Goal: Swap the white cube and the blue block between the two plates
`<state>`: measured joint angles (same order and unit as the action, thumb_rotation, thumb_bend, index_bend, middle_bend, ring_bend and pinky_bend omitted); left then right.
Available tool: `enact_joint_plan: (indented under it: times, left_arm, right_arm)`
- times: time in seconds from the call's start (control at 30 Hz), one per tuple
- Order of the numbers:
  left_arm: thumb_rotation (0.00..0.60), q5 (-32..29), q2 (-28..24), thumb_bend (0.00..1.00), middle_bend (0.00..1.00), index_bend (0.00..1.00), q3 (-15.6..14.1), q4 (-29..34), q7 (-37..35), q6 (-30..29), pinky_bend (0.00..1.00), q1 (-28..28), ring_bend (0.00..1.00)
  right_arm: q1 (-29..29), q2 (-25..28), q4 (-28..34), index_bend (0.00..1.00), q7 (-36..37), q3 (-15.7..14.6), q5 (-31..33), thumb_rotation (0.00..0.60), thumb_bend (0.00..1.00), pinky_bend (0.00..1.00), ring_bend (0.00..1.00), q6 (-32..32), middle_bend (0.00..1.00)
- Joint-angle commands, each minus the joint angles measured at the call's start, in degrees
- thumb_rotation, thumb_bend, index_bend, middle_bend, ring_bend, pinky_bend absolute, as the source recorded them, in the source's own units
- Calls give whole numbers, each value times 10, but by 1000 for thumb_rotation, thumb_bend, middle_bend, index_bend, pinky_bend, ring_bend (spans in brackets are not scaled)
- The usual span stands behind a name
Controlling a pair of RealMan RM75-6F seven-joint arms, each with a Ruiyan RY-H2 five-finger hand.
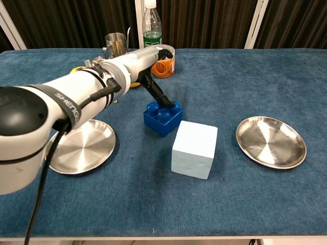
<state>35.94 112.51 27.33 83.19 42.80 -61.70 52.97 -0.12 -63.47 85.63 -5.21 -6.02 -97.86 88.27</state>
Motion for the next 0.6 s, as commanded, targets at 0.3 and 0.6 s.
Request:
enact_joint_plan:
  times: [0.3, 0.6]
  left_arm:
    - [600, -36, 11, 0, 20, 15, -20, -14, -4, -5, 151, 23, 1]
    - [600, -93, 24, 22, 128, 155, -34, -37, 37, -33, 410, 37, 172]
  right_arm:
    - [-1, 1, -4, 0, 8, 3, -1, 600, 269, 0, 0, 0, 0]
    - [-2, 1, -4, 0, 8, 4, -3, 600, 269, 0, 0, 0, 0]
